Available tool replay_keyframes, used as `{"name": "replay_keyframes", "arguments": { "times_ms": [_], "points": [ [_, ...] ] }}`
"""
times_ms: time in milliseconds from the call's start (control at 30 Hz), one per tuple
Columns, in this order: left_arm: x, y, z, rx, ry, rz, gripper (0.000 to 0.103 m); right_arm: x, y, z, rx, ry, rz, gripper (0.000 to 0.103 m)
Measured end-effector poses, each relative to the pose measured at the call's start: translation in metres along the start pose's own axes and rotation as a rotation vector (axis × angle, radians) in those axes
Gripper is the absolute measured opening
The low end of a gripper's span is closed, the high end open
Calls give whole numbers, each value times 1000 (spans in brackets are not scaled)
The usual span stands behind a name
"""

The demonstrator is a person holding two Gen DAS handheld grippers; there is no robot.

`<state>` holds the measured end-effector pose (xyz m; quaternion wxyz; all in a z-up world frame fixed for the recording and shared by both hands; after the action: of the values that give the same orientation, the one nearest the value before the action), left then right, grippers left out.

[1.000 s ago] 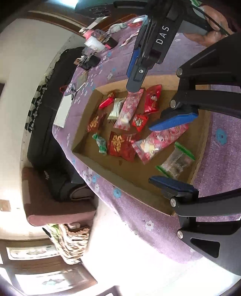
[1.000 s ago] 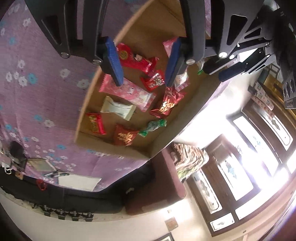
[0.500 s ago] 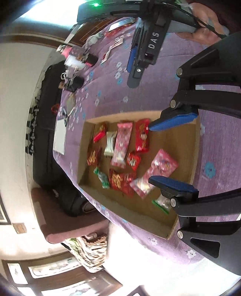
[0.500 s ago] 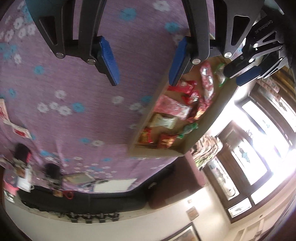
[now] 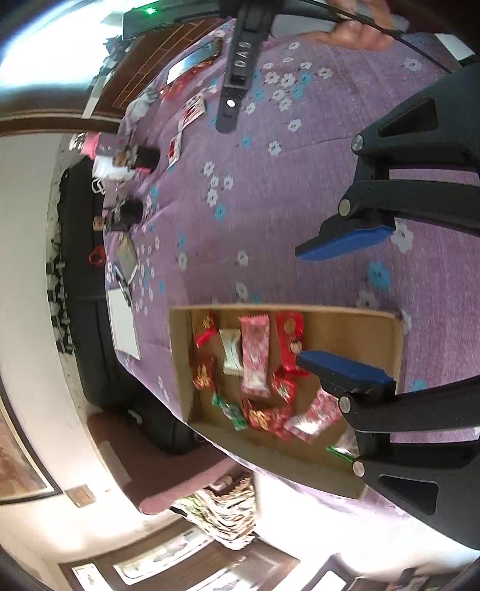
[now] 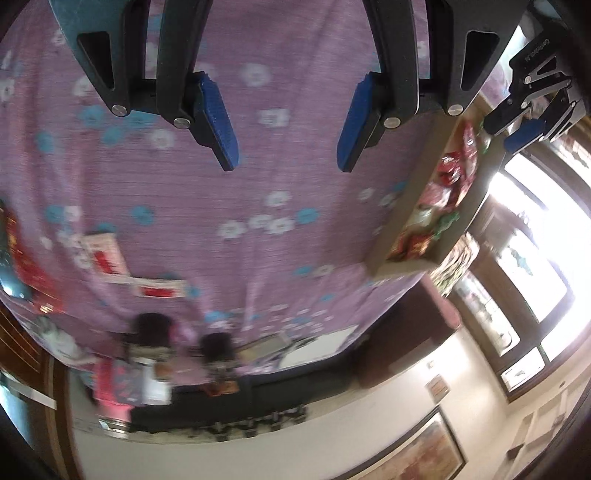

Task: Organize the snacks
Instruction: 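Move both open grippers toward the white red-printed sachets on the table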

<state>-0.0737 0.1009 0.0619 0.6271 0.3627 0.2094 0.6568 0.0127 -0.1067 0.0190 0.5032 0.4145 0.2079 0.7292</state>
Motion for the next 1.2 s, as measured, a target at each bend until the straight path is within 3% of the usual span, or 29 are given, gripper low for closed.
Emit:
{"name": "replay_keyframes", "arguments": {
  "times_ms": [267, 533, 1067, 1200],
  "points": [
    [-31, -10, 12, 20, -63, -13, 49, -70, 22, 16, -45, -101, -66, 58],
    [-50, -19, 19, 39, -106, -22, 49, -117, 40, 30, -81, -176, -104, 58],
    [-59, -20, 22, 48, -137, -33, 49, -150, 57, 35, -104, -202, -152, 58],
    [-58, -16, 33, 43, -130, -92, 49, -155, 68, 47, -121, -186, -188, 58]
  ]
}}
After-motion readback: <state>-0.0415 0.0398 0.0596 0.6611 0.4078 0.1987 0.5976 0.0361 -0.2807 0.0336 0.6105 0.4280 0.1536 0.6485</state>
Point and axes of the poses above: each gripper's, at about its wrist camera, not at the fingertips, and y roughly against the way its jaws point, x to its left, z to its top, the point moved 4 cm from there along -y, roughly the way its jaws point, and after that the axes turned 6 degrees about -y, right-handed, at the moved point
